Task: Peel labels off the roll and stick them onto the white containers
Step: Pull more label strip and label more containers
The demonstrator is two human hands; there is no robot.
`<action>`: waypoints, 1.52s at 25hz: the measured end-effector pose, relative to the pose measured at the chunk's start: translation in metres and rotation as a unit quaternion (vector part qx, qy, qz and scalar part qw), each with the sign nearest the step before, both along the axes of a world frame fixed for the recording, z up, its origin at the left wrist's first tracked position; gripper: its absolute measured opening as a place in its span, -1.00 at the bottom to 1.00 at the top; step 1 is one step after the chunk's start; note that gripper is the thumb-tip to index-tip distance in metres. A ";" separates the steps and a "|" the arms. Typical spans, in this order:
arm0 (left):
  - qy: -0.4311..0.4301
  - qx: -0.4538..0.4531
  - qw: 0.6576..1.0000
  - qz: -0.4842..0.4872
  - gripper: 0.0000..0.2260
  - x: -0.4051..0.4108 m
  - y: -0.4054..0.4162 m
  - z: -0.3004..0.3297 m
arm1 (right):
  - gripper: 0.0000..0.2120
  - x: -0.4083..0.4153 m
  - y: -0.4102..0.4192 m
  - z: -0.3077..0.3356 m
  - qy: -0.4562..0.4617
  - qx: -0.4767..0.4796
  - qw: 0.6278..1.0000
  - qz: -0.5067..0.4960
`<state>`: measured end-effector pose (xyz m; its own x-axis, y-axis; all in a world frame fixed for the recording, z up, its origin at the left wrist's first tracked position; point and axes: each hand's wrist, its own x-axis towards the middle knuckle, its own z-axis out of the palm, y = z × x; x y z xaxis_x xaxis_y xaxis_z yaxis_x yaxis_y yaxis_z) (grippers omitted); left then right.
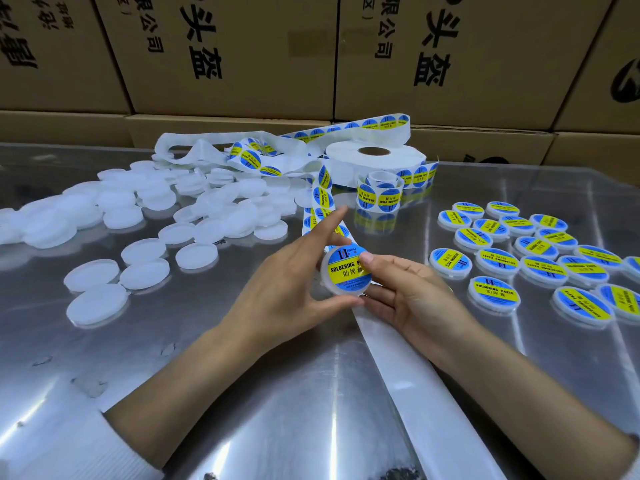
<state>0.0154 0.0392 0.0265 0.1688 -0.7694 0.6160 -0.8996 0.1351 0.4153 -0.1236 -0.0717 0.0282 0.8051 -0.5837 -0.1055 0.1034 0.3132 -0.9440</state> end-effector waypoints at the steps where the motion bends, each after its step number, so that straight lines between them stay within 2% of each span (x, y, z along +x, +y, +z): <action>1: -0.002 0.000 1.000 0.000 -0.13 0.000 0.000 0.000 | -0.61 0.000 0.000 0.000 0.001 0.000 1.000 0.000; 11: 0.025 -0.010 1.000 -0.011 -0.15 -0.005 0.002 0.004 | -0.61 -0.001 0.003 0.003 -0.016 0.010 1.000 -0.003; 21: 0.046 -0.032 0.998 -0.012 -0.14 -0.009 0.003 0.007 | -0.79 0.000 0.007 0.003 -0.018 -0.006 0.999 -0.032; 25: 0.059 -0.048 0.997 -0.016 -0.13 -0.011 0.003 0.008 | -0.93 0.001 0.010 0.001 0.006 -0.024 0.999 -0.043; 31: 0.082 -0.061 0.995 0.000 -0.10 -0.012 0.003 0.008 | -0.94 0.004 0.016 0.002 -0.021 -0.113 0.991 -0.068; 33: 0.084 -0.059 0.995 0.005 -0.10 -0.012 0.003 0.008 | -0.86 0.004 0.017 0.003 -0.030 -0.110 0.992 -0.061; 36: 0.074 -0.053 0.996 0.002 -0.12 -0.012 0.003 0.006 | -0.46 0.001 0.012 0.004 -0.028 -0.096 0.994 -0.031; 38: 0.085 -0.052 0.995 -0.004 -0.15 -0.012 0.003 0.006 | -0.53 0.001 0.011 0.005 -0.002 -0.101 0.995 -0.023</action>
